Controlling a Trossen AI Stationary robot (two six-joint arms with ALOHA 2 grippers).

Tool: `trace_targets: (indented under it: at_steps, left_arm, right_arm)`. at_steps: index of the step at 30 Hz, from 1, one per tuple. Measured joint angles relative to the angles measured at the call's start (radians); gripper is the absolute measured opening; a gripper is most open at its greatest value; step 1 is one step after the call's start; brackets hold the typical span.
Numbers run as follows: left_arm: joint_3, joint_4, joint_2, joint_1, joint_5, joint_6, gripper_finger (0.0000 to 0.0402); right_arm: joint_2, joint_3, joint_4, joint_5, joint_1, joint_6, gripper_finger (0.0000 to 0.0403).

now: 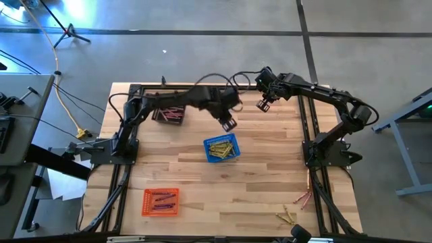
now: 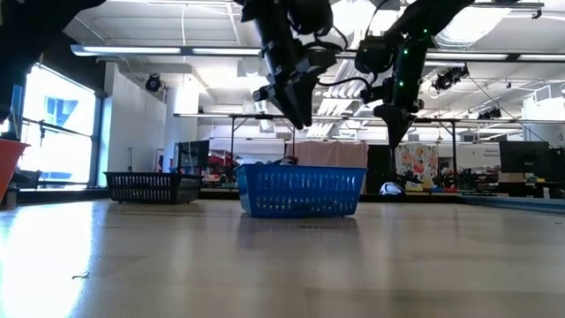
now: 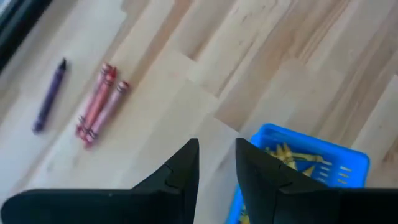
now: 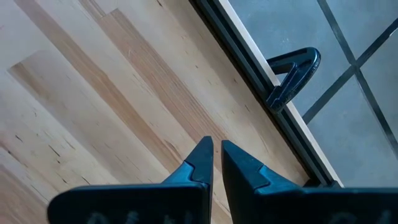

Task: Sort crayons
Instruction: Put the red crayon into the black basket

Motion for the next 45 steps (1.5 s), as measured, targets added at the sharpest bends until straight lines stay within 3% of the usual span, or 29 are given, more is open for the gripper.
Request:
trace_targets:
  at_steps: [6,12,20,27,45]
  left_arm:
    - [-0.003,0.023,0.000,0.090,0.127,0.340,0.0093]
    - [-0.117,0.031,0.000,0.189,0.193,0.553,0.0099]
    - [-0.236,0.064,0.000,0.262,0.188,0.899,0.0100]
    - [-0.345,0.198,0.000,0.320,0.147,1.151,0.0100]
    - [-0.379,0.413,0.044,0.350,0.194,1.189,0.0100]
  right_arm:
    - [0.000,0.000,0.000,0.002,-0.001,0.000,0.0016]
    - [0.000,0.000,0.000,0.001,0.000,0.000,0.0016]
    - [0.000,0.000,0.000,0.001,-0.001,0.000,0.0016]
    - [0.000,0.000,0.002,-0.001,0.000,0.000,0.0016]
    - [0.000,0.000,0.003,-0.001,0.000,0.000,0.0016]
